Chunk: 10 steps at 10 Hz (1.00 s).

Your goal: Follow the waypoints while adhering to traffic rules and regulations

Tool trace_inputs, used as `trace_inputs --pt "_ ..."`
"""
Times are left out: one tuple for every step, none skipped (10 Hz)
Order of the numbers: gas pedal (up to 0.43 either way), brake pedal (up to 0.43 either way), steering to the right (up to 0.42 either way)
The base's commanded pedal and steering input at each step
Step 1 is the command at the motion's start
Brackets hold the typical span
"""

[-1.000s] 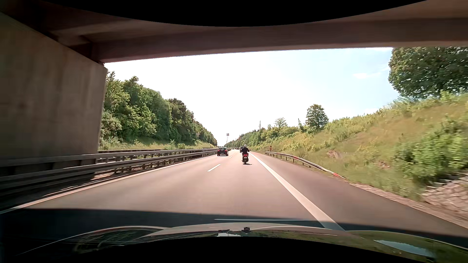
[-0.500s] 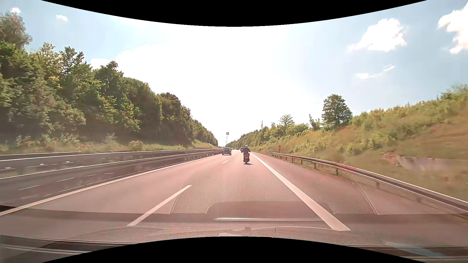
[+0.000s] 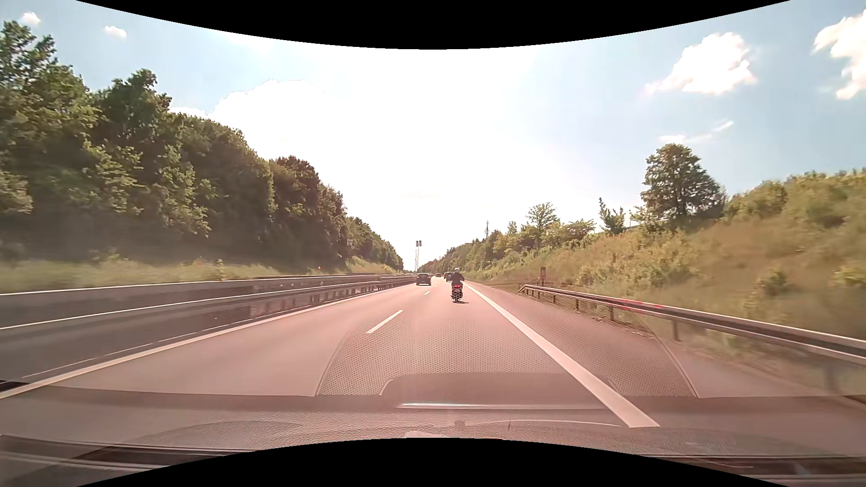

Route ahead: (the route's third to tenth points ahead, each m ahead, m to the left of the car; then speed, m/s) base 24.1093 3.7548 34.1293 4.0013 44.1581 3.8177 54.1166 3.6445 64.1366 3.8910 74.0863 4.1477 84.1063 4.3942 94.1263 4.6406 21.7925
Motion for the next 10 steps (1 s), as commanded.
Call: trace_inputs --pt "0.287 0.012 0.001" --pt "0.287 0.012 0.002" --pt "0.287 0.012 0.002" --pt "0.287 0.012 0.002" --pt "0.287 0.012 0.002" --pt "0.287 0.012 0.002" --pt "0.287 0.012 0.002" --pt "0.299 0.012 0.002" --pt "0.299 0.012 0.001" --pt "0.299 0.012 0.001"
